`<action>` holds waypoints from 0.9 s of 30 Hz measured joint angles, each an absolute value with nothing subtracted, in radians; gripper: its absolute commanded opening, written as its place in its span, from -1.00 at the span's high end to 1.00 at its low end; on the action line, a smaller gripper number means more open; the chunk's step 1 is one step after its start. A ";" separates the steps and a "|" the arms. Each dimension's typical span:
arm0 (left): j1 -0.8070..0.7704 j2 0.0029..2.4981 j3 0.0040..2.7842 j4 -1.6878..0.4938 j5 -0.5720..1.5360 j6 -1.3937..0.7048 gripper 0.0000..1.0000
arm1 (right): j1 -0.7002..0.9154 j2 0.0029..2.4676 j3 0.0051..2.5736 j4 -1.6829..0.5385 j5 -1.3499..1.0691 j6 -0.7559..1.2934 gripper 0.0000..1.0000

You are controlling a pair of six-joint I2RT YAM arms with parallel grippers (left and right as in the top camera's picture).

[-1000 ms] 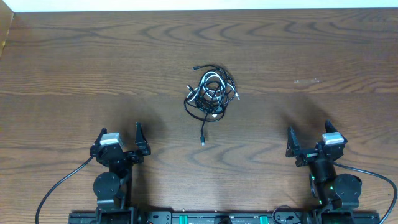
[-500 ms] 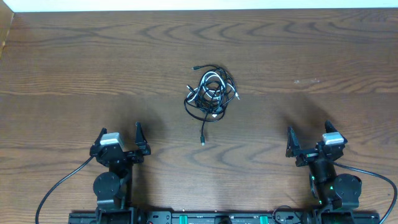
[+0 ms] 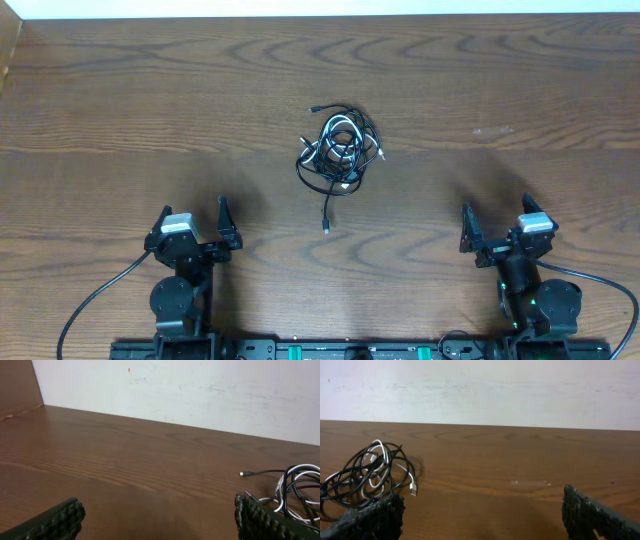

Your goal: Untangle cables

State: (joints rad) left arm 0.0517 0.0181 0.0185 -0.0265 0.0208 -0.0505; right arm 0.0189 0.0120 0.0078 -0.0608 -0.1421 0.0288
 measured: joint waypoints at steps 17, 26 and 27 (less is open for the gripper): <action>0.052 0.018 0.020 -0.025 0.088 -0.051 -0.95 | 0.019 0.012 0.008 -0.061 -0.142 0.029 -0.98; 0.052 0.119 0.057 -0.053 0.176 -0.078 -0.95 | 0.019 0.012 0.008 -0.061 -0.142 0.029 -0.98; 0.052 0.139 0.069 -0.054 0.180 -0.079 -0.95 | 0.019 0.012 0.008 -0.061 -0.142 0.029 -0.98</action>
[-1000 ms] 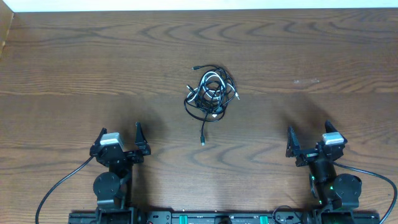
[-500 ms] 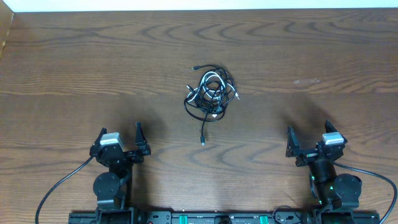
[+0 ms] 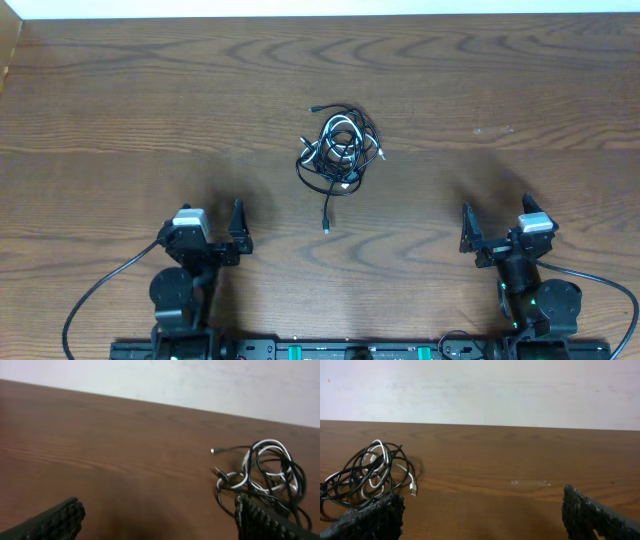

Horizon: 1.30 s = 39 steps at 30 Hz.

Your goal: Untangle cables

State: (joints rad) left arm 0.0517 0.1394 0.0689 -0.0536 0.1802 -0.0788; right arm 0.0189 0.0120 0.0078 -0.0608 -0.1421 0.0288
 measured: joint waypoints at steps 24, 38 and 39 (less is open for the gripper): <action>0.052 0.319 0.203 -0.152 0.186 -0.082 -0.95 | 0.019 0.012 0.008 -0.060 -0.142 0.029 -0.98; 0.052 0.319 0.203 -0.439 0.186 -0.082 -0.95 | 0.019 0.012 0.008 -0.061 -0.142 0.029 -0.99; 0.052 0.319 0.203 -0.453 0.186 -0.082 -0.95 | 0.019 0.012 0.008 -0.061 -0.142 0.029 -0.98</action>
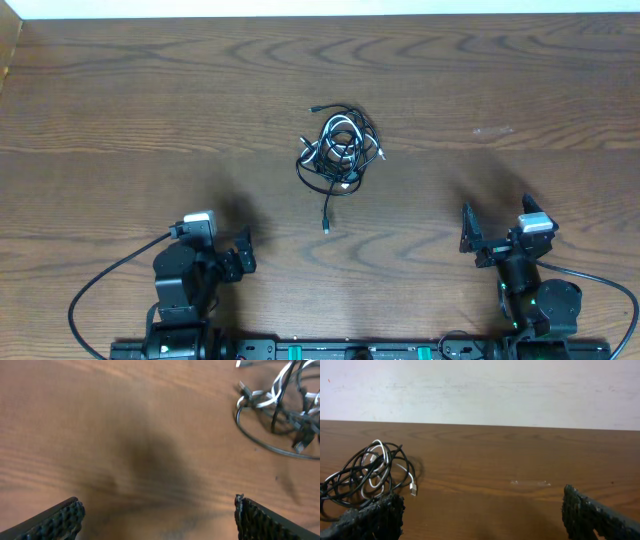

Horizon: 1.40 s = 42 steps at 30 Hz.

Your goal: Untangle cables

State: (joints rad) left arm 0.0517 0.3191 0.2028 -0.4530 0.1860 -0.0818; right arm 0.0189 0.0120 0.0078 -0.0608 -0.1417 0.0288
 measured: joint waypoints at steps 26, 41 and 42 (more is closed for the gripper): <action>0.052 0.319 0.203 -0.543 0.186 -0.082 -0.95 | 0.019 0.012 0.008 -0.061 -0.142 0.029 -0.98; 0.052 0.319 0.203 -0.543 0.186 -0.082 -0.95 | 0.019 0.012 0.008 -0.061 -0.142 0.029 -0.98; 0.052 0.319 0.203 -0.543 0.186 -0.082 -0.95 | 0.019 0.012 0.008 -0.061 -0.142 0.029 -0.99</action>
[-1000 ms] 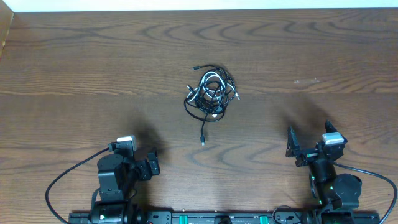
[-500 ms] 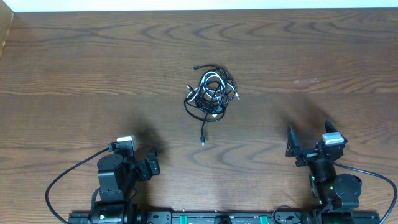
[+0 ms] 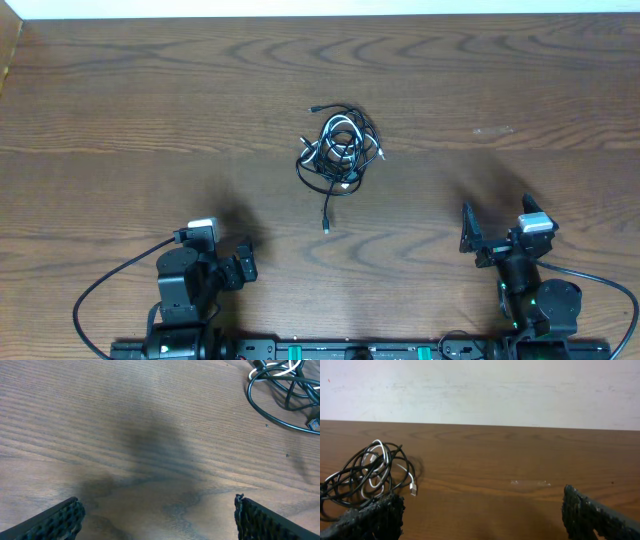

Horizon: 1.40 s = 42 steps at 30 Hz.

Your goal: Untangle cables

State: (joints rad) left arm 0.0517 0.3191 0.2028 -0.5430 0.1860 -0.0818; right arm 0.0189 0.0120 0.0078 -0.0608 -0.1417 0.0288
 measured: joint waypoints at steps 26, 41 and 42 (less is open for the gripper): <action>0.052 0.319 0.203 -0.543 0.186 -0.082 -0.95 | 0.019 0.012 0.008 -0.061 -0.142 0.029 -0.98; 0.052 0.319 0.203 -0.543 0.186 -0.082 -0.95 | 0.019 0.012 0.007 -0.027 -0.142 0.029 -0.99; 0.052 0.319 0.203 -0.543 0.186 -0.082 -0.95 | 0.019 0.012 0.007 -0.009 -0.142 0.029 -0.98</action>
